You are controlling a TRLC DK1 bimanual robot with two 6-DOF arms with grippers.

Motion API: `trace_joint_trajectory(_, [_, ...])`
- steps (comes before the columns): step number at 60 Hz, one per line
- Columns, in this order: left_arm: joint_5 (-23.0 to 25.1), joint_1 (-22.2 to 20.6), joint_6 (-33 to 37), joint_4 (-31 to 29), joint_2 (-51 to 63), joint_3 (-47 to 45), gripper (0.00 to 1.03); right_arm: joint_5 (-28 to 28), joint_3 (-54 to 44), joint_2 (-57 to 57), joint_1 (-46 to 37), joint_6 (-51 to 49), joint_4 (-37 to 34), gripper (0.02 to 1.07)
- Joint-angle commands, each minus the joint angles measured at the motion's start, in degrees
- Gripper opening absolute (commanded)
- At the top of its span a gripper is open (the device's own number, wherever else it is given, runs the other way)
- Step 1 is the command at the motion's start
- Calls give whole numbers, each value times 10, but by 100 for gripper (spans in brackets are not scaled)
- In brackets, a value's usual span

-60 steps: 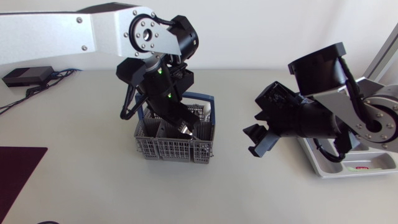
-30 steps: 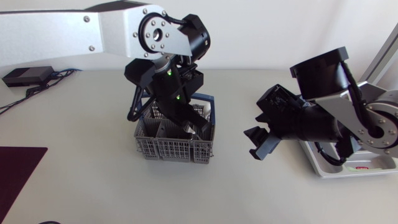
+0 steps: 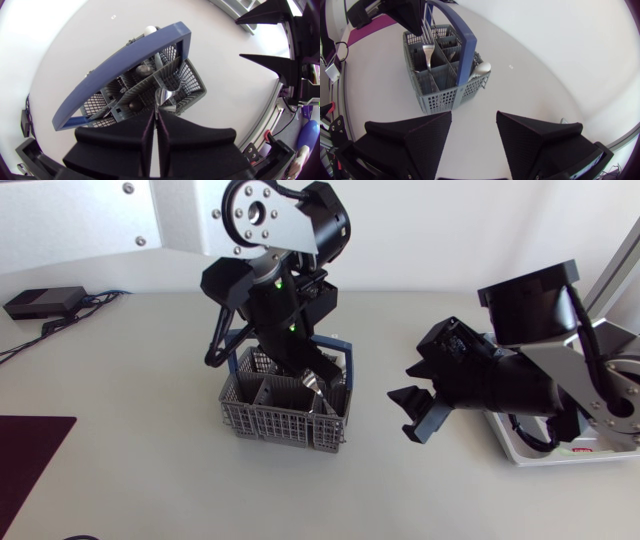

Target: Sort the cutlery from the basket into the organizer compartments.

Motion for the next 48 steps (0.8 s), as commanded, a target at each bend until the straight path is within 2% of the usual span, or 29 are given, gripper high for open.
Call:
trace_joint_trajectory(1, [7, -7, 4, -6, -18, 21, 4, -11, -15, -12, 19, 18, 14, 68])
trace_joint_trajectory(11, [8, -8, 6, -15, -27, 48, 4, -40, -4, -4, 48, 35, 27, 68])
trace_joint_trajectory(31, [8, -9, 16, -46, -57, 61, 4, -33, 23, 21, 109, 56, 51, 68])
trace_joint_trajectory(43, [8, -5, 16, -48, -70, 54, 4, 7, 51, 69, 148, 59, 89, 68])
trace_joint_trajectory(48, [8, -4, 16, -50, -71, 52, 4, 39, 54, 94, 165, 57, 121, 68])
